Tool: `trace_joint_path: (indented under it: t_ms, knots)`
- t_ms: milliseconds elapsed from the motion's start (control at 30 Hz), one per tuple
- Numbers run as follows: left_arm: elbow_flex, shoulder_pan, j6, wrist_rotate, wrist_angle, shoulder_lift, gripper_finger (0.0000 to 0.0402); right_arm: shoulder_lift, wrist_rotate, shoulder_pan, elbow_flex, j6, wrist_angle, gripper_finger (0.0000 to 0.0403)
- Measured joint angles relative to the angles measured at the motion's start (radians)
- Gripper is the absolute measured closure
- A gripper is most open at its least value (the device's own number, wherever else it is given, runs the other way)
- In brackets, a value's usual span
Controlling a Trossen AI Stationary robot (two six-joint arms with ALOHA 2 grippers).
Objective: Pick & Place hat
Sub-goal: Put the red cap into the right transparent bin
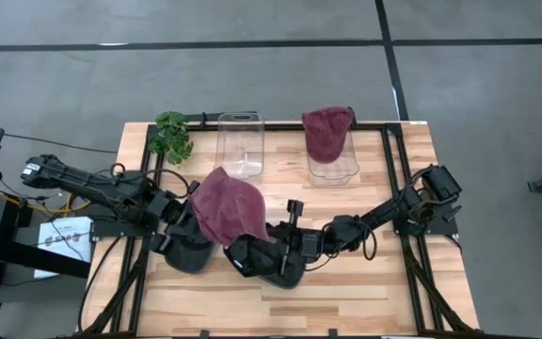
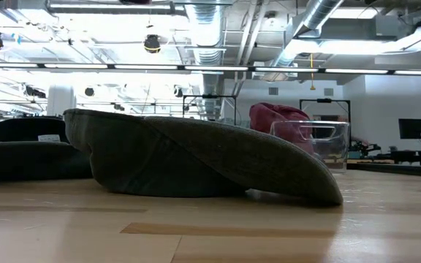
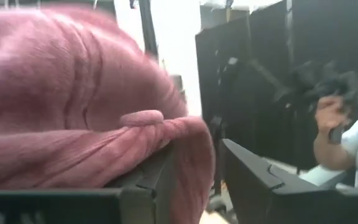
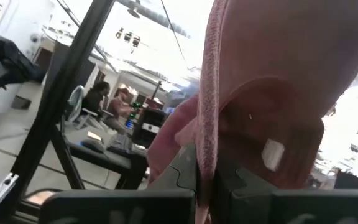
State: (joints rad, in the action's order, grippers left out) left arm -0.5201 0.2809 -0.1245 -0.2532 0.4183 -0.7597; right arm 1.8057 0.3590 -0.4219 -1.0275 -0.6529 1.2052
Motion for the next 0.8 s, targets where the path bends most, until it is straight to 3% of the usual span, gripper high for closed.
trace_joint_path:
  t_ms: [233, 433, 633, 733, 800]
  knots:
    - [0.0, 0.0, -0.002, 0.186, -0.155, 0.0, 0.0204, -0.033, 0.119, -0.037, 0.0, -0.114, 0.01, 0.0402]
    - [0.0, 0.0, -0.028, 0.241, -0.202, 0.0, 0.0189, -0.105, 0.274, -0.083, 0.0, -0.223, 0.0, 0.0402]
    - [0.0, 0.0, -0.084, 0.393, -0.198, 0.0, 0.0188, -0.162, 0.585, -0.138, 0.0, -0.459, 0.062, 0.0402]
    - [0.0, -0.001, -0.11, 0.45, -0.18, 0.0, 0.0188, -0.189, 0.805, -0.132, 0.003, -0.659, 0.294, 0.0402]
    - [0.0, 0.0, -0.113, 0.46, -0.168, 0.0, 0.0188, -0.246, 0.832, -0.085, 0.041, -0.679, 0.365, 0.0402]
